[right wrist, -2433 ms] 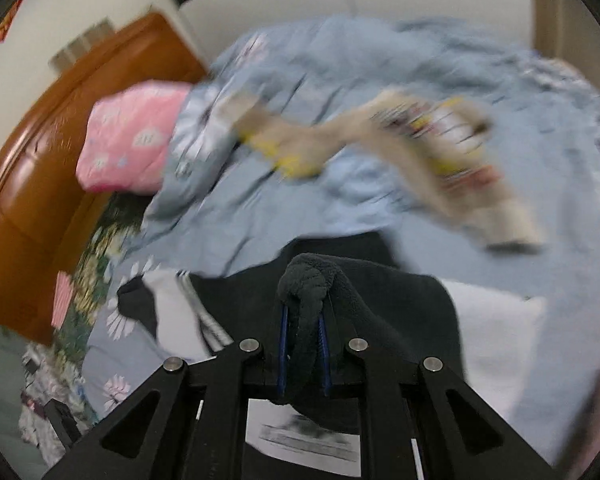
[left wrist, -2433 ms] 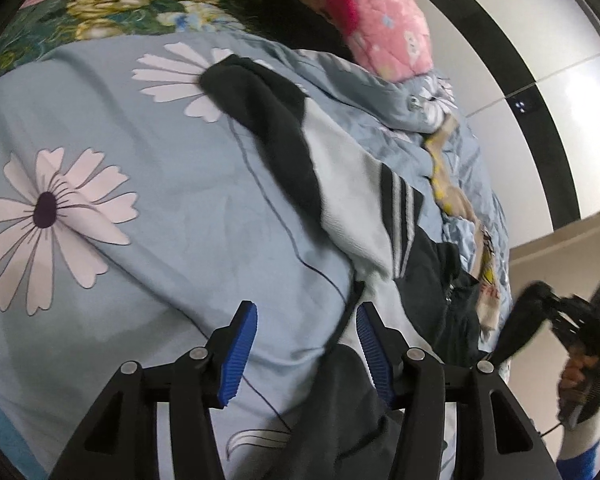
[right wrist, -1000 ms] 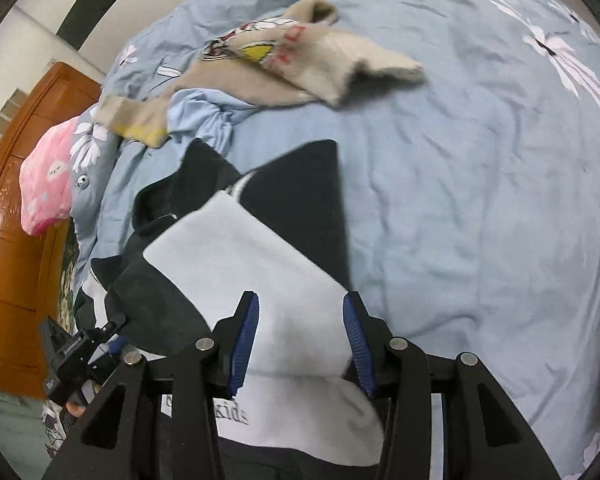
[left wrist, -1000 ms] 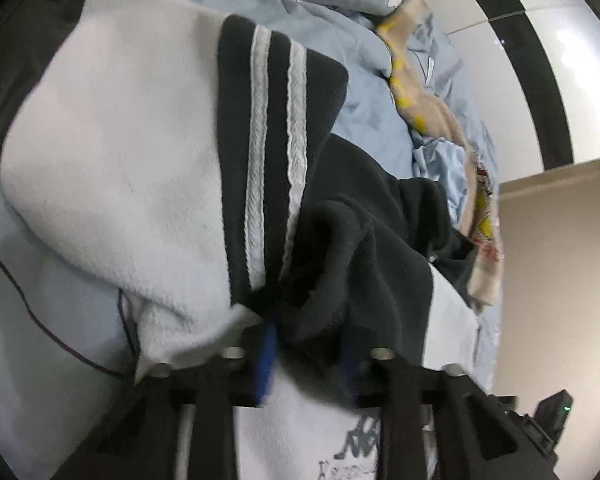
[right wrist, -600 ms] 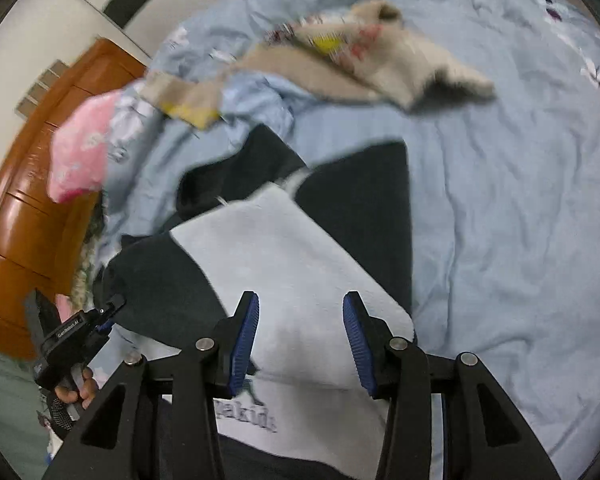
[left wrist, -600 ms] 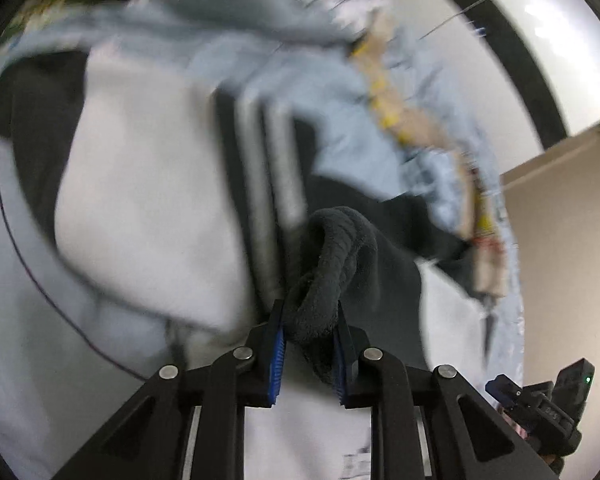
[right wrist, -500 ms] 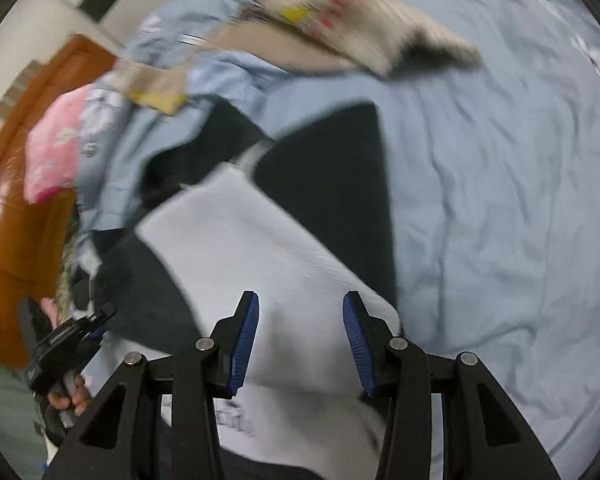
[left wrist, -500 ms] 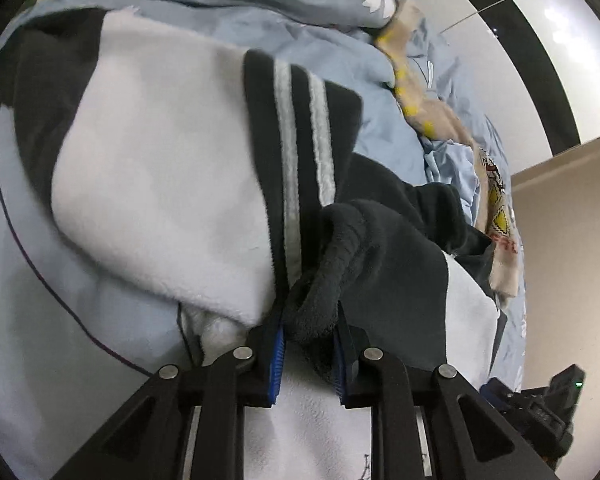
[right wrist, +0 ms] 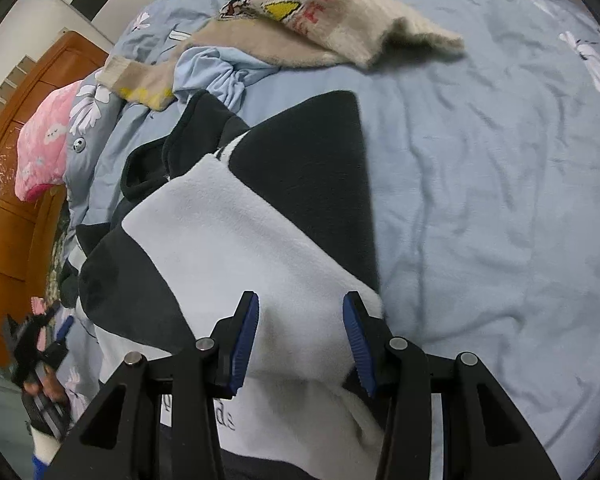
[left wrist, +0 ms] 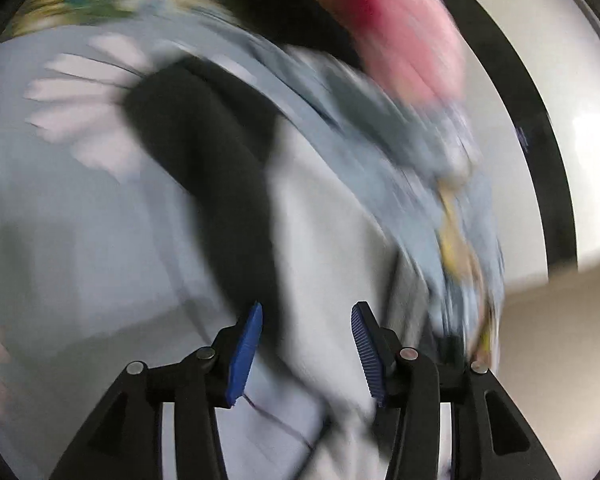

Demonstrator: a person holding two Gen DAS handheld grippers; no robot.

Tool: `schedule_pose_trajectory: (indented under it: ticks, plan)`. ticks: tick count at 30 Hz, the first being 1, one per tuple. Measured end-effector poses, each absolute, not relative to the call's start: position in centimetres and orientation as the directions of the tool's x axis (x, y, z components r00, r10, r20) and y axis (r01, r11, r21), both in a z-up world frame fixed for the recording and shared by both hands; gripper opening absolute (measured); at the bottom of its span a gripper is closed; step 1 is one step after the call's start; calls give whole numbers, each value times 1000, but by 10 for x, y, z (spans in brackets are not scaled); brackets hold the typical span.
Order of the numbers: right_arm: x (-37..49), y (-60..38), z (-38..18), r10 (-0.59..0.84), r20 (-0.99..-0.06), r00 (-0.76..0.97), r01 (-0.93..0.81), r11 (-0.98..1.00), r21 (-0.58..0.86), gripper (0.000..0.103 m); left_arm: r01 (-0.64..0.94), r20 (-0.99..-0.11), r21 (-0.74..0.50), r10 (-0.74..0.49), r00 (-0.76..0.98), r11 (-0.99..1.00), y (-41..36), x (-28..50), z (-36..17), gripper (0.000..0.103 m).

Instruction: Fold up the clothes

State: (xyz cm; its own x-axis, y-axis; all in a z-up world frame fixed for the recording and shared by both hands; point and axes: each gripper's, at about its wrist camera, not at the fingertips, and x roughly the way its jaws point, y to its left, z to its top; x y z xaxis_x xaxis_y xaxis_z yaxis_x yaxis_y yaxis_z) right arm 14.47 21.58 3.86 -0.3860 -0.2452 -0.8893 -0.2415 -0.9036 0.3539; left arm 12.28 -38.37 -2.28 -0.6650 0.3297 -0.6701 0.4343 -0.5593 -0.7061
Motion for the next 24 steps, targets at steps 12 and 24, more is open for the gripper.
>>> schedule_pose_trajectory:
  ticks: [12,24]
  plan:
    - [170,237,55,-149,-914,-377,-328,-901,283,45,608,-682,-717,163,-713,-340,-510,91,-75,45]
    - [171,229,63,-165,-906,-390,-301,-907,295,45,598,-744,-567,40,-667,-567,-511,78,-18,17]
